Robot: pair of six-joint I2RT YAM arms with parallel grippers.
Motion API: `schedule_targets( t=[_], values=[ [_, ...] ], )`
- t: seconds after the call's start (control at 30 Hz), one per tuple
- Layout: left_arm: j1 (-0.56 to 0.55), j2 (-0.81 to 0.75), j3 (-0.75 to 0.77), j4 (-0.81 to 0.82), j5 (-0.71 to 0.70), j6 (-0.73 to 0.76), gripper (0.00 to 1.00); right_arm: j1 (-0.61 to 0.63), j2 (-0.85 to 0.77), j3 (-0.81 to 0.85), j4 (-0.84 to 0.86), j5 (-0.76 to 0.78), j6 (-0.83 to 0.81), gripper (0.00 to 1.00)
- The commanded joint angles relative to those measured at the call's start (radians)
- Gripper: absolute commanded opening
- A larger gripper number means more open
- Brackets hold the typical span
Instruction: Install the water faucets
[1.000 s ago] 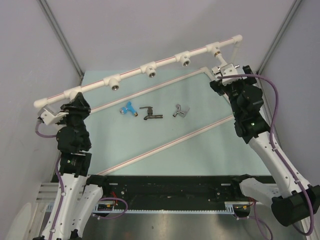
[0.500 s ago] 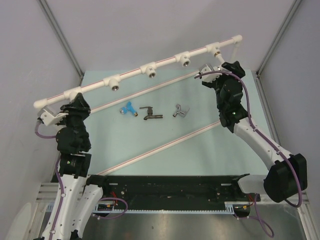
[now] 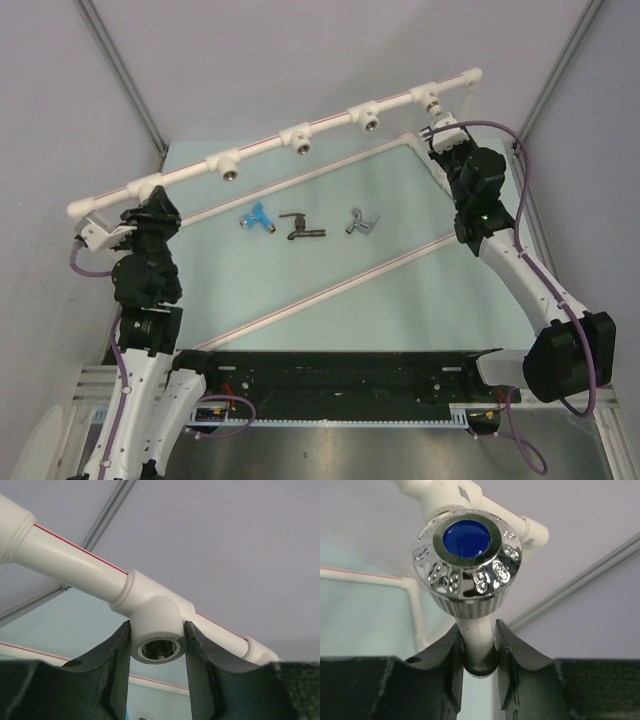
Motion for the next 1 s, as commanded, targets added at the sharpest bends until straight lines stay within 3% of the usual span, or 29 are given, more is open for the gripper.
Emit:
schedule_targets(
  t=[0.0,0.13,0.23,0.27,0.47,0.67,0.83,0.93,0.97],
  values=[
    [-0.002,-0.005,-0.019,-0.052,0.061,0.038,0.0,-0.063,-0.033,0.069,0.027,-0.315,0.427,0.09],
    [-0.002,-0.003,-0.019,-0.051,0.064,0.038,0.0,-0.137,-0.034,0.084,0.04,-0.442,0.735,0.0],
    [-0.002,-0.003,-0.02,-0.048,0.067,0.037,0.0,-0.219,-0.022,0.084,0.088,-0.569,1.066,0.0],
    [-0.004,-0.003,-0.02,-0.048,0.068,0.037,0.0,-0.244,-0.016,0.084,0.102,-0.628,1.257,0.0],
    [-0.002,-0.003,-0.023,-0.046,0.071,0.034,0.0,-0.319,0.071,0.081,0.253,-0.83,1.738,0.0],
    [-0.002,-0.009,-0.022,-0.048,0.07,0.034,0.0,-0.325,0.148,0.014,0.579,-0.842,2.189,0.01],
    [-0.002,-0.014,-0.022,-0.046,0.07,0.034,0.0,-0.328,0.151,-0.078,0.715,-0.748,2.363,0.09],
    [-0.004,-0.012,-0.022,-0.046,0.07,0.035,0.0,-0.33,0.128,-0.103,0.714,-0.731,2.374,0.28],
    [-0.002,-0.012,-0.022,-0.046,0.07,0.034,0.0,-0.335,0.115,-0.106,0.708,-0.731,2.362,0.4]
  ],
)
